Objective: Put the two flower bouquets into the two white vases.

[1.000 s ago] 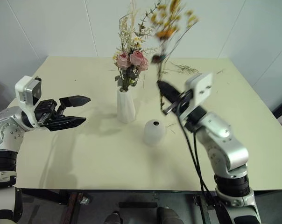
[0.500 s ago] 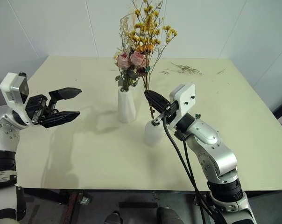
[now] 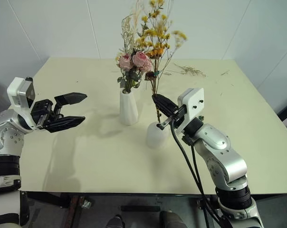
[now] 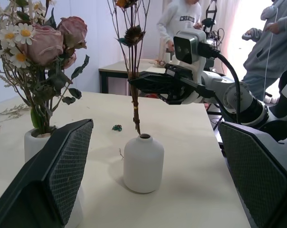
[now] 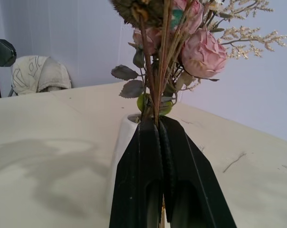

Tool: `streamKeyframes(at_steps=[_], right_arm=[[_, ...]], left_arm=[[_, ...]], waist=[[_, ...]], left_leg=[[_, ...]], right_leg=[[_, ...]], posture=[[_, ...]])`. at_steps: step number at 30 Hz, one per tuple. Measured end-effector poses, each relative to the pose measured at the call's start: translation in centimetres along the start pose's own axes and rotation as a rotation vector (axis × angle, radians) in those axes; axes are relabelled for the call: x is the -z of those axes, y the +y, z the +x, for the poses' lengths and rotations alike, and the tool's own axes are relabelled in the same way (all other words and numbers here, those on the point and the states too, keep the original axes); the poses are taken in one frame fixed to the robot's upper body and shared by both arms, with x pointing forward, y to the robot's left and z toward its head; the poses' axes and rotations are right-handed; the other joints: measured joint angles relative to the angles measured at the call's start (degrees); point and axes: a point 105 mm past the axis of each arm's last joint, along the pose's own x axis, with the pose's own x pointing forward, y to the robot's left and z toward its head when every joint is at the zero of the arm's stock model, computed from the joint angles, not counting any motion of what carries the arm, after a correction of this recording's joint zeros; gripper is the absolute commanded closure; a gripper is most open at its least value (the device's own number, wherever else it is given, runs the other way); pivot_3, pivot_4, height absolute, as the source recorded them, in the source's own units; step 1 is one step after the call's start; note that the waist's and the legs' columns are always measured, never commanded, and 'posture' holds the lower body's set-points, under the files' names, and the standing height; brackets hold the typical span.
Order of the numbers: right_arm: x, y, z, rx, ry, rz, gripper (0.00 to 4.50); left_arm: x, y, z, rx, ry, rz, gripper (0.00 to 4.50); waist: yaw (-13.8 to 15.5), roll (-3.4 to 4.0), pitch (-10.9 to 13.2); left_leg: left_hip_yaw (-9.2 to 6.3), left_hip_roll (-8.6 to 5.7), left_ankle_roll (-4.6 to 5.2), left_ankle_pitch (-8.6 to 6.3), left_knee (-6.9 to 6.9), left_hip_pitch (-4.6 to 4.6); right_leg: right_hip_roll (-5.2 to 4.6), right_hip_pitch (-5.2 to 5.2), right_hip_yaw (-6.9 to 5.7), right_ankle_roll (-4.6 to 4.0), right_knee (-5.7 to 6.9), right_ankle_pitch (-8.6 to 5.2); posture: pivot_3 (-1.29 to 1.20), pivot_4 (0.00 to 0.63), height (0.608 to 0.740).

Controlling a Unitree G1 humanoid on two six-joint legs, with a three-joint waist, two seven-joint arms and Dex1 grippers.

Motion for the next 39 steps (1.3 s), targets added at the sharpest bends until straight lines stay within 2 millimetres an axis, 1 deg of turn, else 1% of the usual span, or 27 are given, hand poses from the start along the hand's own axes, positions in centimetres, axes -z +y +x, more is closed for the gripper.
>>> streamKeyframes(at_steps=[7, 14, 20, 23, 30, 39], right_arm=[[-0.3, -0.2, -0.2, 0.005, -0.005, 0.004, 4.46], [-0.5, 0.9, -0.6, -0.034, -0.001, 0.055, 4.46], [0.3, 1.0, -1.0, -0.028, 0.029, 0.071, 4.46], [0.3, 0.9, -1.1, -0.026, 0.029, 0.065, 4.46], [1.3, 0.2, -0.9, -0.009, 0.046, 0.058, 4.46], [1.6, 0.1, -0.8, -0.010, 0.035, 0.063, 4.46]], left_arm=[[0.1, 0.1, 0.2, 0.003, -0.001, 0.000, 0.00], [0.2, 0.1, 0.2, 0.003, -0.002, -0.002, 0.00], [0.3, 0.1, 0.3, 0.006, -0.008, -0.006, 0.00], [0.4, 0.1, 0.4, 0.008, -0.011, -0.009, 0.00], [0.5, 0.1, 0.5, 0.009, -0.012, -0.010, 0.00], [0.6, 0.1, 0.5, 0.009, -0.012, -0.011, 0.00]], waist=[[-0.04, 0.00, 0.00], [-0.04, 0.00, 0.00], [-0.02, 0.00, 0.00], [-0.03, 0.00, 0.00], [-0.02, 0.00, 0.00], [-0.02, 0.00, 0.00]], left_leg=[[0.00, 0.00, 0.00, 0.00, 0.00, 0.00], [0.00, 0.00, 0.00, 0.00, 0.00, 0.00], [0.00, 0.00, 0.00, 0.00, 0.00, 0.00], [0.00, 0.00, 0.00, 0.00, 0.00, 0.00], [0.00, 0.00, 0.00, 0.00, 0.00, 0.00], [0.00, 0.00, 0.00, 0.00, 0.00, 0.00]], right_leg=[[0.00, 0.00, 0.00, 0.00, 0.01, 0.00], [0.00, 0.00, 0.00, 0.00, 0.00, 0.00], [0.00, 0.00, 0.00, 0.00, 0.00, 0.00], [0.00, 0.00, 0.00, 0.00, 0.00, 0.00], [0.00, 0.00, 0.00, 0.00, -0.01, 0.00], [0.00, 0.00, 0.00, 0.00, -0.01, 0.00]], posture=[[0.00, 0.150, 0.740], [0.00, 0.150, 0.740], [0.00, 0.150, 0.740], [0.00, 0.150, 0.740], [0.00, 0.150, 0.740], [0.00, 0.150, 0.740]])
